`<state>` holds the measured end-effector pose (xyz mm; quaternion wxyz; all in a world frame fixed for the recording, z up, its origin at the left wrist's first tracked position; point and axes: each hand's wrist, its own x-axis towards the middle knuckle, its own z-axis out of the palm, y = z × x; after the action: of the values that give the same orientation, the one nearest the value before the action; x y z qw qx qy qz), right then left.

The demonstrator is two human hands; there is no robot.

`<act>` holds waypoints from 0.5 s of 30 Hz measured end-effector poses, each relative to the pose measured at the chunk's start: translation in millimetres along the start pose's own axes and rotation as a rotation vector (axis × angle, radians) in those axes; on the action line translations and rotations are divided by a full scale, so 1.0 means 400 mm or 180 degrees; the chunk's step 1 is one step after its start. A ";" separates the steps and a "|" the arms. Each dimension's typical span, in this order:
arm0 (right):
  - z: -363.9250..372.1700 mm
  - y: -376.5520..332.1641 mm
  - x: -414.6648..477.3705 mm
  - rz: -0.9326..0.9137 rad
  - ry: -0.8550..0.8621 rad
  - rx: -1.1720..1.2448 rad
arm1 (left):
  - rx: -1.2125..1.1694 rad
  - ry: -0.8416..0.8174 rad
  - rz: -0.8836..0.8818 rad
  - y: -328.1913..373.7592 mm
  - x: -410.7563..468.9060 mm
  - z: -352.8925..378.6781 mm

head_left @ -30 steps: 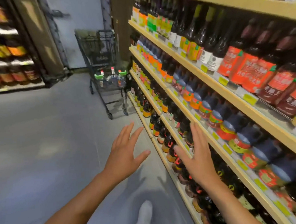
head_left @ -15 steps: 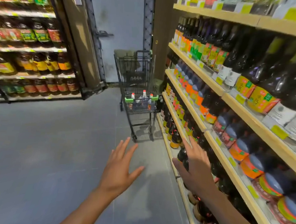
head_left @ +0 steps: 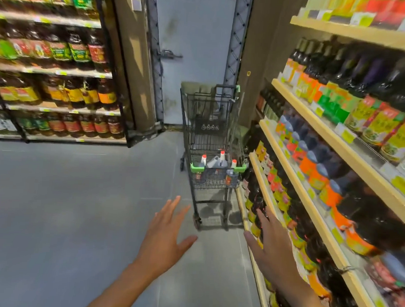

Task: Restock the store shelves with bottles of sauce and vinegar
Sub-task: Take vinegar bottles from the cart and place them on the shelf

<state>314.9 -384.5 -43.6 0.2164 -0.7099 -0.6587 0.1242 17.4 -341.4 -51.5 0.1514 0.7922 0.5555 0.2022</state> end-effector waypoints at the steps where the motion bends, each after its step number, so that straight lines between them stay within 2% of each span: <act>1: 0.011 -0.004 0.057 0.0035 -0.0030 -0.0020 | 0.0019 -0.0023 0.0006 -0.028 0.057 -0.006; 7: 0.044 0.003 0.365 0.0242 -0.0068 -0.0213 | 0.0107 -0.0191 0.0124 -0.153 0.375 -0.016; 15: 0.125 0.069 0.740 0.0412 -0.0047 -0.0207 | 0.0150 -0.0311 0.0315 -0.233 0.790 0.046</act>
<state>346.1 -85.8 -68.1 0.1799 -0.7567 -0.6166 0.1217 45.5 -12.7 -62.9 0.1494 0.8310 0.5121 0.1574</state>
